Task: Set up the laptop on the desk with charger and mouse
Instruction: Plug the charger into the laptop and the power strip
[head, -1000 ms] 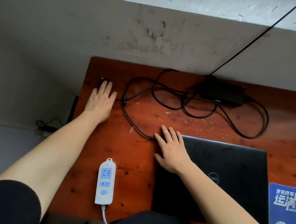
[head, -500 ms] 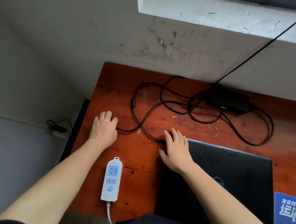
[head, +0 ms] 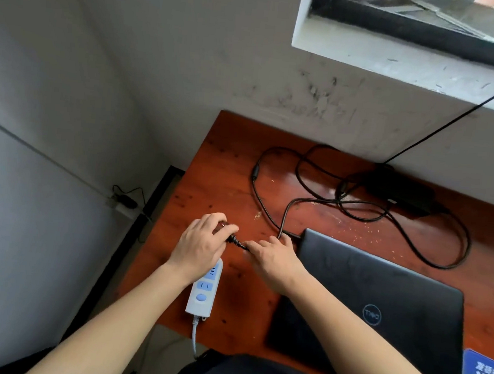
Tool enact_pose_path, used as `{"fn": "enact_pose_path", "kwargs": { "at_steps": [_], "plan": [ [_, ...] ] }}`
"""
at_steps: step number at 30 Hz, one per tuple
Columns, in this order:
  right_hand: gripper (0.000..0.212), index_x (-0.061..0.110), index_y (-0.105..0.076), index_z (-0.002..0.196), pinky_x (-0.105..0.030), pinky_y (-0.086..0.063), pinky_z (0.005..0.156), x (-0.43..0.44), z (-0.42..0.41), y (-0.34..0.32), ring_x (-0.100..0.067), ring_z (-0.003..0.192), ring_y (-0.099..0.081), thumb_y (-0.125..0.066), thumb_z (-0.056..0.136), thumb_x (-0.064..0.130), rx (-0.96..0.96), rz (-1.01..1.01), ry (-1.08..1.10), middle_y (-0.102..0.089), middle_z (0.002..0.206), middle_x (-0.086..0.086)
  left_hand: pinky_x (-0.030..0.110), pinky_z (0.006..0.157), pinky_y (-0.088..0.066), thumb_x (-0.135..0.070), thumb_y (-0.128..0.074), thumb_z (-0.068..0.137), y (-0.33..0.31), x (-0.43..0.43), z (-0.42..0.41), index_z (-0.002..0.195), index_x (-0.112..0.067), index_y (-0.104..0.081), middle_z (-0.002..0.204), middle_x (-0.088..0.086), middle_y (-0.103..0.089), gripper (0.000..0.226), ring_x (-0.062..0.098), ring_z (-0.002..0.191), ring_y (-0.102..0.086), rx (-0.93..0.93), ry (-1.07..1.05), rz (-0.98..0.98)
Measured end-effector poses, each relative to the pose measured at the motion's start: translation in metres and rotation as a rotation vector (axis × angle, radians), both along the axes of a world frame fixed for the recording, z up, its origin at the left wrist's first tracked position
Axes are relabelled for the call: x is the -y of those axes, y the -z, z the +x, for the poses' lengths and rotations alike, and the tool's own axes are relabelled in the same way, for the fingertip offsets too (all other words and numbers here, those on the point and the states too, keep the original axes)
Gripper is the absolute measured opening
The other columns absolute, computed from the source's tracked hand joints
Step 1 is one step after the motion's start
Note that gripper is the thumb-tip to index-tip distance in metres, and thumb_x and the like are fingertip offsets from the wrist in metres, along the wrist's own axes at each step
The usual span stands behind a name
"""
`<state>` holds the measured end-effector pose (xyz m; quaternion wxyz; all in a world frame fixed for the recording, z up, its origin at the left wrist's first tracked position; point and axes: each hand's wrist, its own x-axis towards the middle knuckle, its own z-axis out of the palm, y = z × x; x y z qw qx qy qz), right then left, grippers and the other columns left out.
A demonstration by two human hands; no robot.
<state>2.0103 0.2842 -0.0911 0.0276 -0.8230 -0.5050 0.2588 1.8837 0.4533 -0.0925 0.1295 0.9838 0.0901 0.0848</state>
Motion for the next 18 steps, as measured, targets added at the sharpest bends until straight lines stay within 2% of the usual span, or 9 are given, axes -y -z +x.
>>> {"fn": "enact_pose_path", "kwargs": {
  "at_steps": [3, 5, 6, 7, 8, 9, 11, 15, 18],
  "plan": [
    [0.031, 0.023, -0.060, 0.115, -0.061, -0.009, 0.116, 0.009, 0.001, -0.007, -0.025, 0.101, -0.053, -0.033, 0.107, 0.037, 0.123, 0.006, 0.023, -0.071, 0.095, 0.004, 0.037, 0.089, -0.051, -0.043, -0.069, 0.086, -0.001, 0.010, -0.008, 0.145, -0.023, -0.035, 0.132, 0.003, -0.043, 0.072, 0.021, 0.115, -0.051, -0.110, -0.293, -0.205],
    [0.026, 0.020, -0.060, 0.101, -0.060, 0.000, 0.119, 0.019, 0.001, -0.007, -0.024, 0.093, -0.055, -0.036, 0.105, 0.031, 0.187, -0.005, 0.016, -0.067, 0.078, 0.005, 0.039, 0.095, -0.046, -0.072, -0.055, 0.081, 0.006, 0.016, -0.015, 0.151, -0.022, -0.022, 0.142, 0.005, -0.036, 0.091, 0.023, 0.127, -0.044, -0.346, -0.512, -0.317],
    [0.025, 0.019, -0.057, 0.098, -0.057, -0.006, 0.121, 0.024, 0.000, -0.008, -0.025, 0.089, -0.058, -0.036, 0.105, 0.029, 0.161, -0.017, 0.018, -0.065, 0.075, 0.003, 0.041, 0.100, -0.043, -0.085, -0.048, 0.074, 0.010, 0.018, -0.019, 0.152, -0.021, -0.017, 0.147, 0.008, -0.033, 0.106, 0.026, 0.133, -0.040, -0.487, -0.579, -0.352],
    [0.026, 0.018, -0.055, 0.097, -0.052, -0.022, 0.118, 0.029, -0.002, -0.008, -0.028, 0.086, -0.062, -0.035, 0.106, 0.030, 0.104, -0.033, 0.031, -0.066, 0.077, 0.000, 0.043, 0.104, -0.040, -0.094, -0.043, 0.064, 0.014, 0.021, -0.025, 0.153, -0.018, -0.014, 0.151, 0.010, -0.031, 0.121, 0.029, 0.137, -0.036, -0.612, -0.618, -0.386],
    [0.027, 0.016, -0.055, 0.098, -0.047, -0.040, 0.105, 0.034, -0.005, -0.009, -0.032, 0.085, -0.064, -0.034, 0.106, 0.032, 0.038, -0.049, 0.062, -0.068, 0.082, -0.006, 0.045, 0.106, -0.038, -0.099, -0.043, 0.055, 0.016, 0.025, -0.031, 0.153, -0.016, -0.013, 0.154, 0.012, -0.029, 0.132, 0.030, 0.140, -0.033, -0.708, -0.634, -0.408],
    [0.027, 0.015, -0.054, 0.099, -0.044, -0.049, 0.085, 0.037, -0.007, -0.009, -0.035, 0.085, -0.064, -0.034, 0.106, 0.033, -0.018, -0.061, 0.102, -0.068, 0.087, -0.010, 0.045, 0.107, -0.037, -0.100, -0.047, 0.051, 0.019, 0.028, -0.038, 0.153, -0.014, -0.012, 0.154, 0.012, -0.029, 0.138, 0.031, 0.141, -0.032, -0.775, -0.637, -0.416],
    [0.026, 0.015, -0.051, 0.099, -0.039, -0.045, 0.067, 0.043, -0.013, -0.006, -0.038, 0.086, -0.062, -0.036, 0.105, 0.035, -0.128, -0.073, 0.197, -0.068, 0.094, -0.013, 0.042, 0.103, -0.040, -0.088, -0.064, 0.052, 0.027, 0.035, -0.049, 0.147, -0.014, -0.021, 0.147, 0.011, -0.037, 0.128, 0.030, 0.135, -0.037, -0.818, -0.626, -0.376],
    [0.039, 0.017, -0.060, 0.104, -0.034, -0.042, 0.072, 0.045, -0.024, -0.005, -0.024, 0.089, -0.061, -0.039, 0.103, 0.050, -0.482, 0.033, 0.524, -0.065, 0.092, -0.001, 0.034, 0.087, -0.046, -0.059, -0.076, 0.059, 0.030, 0.044, -0.058, 0.117, -0.019, -0.042, 0.118, 0.004, -0.053, 0.078, 0.024, 0.109, -0.051, -0.734, -0.677, -0.354],
    [0.058, 0.010, -0.065, 0.091, -0.031, -0.036, 0.063, 0.043, -0.025, -0.010, -0.008, 0.062, -0.045, -0.039, 0.100, 0.061, -0.630, 0.145, 0.645, -0.049, 0.066, 0.013, 0.030, 0.074, -0.046, -0.051, -0.075, 0.058, 0.023, 0.046, -0.059, 0.115, -0.022, -0.044, 0.103, 0.000, -0.046, 0.071, 0.021, 0.089, -0.054, -0.609, -0.719, -0.439]
  ]
}}
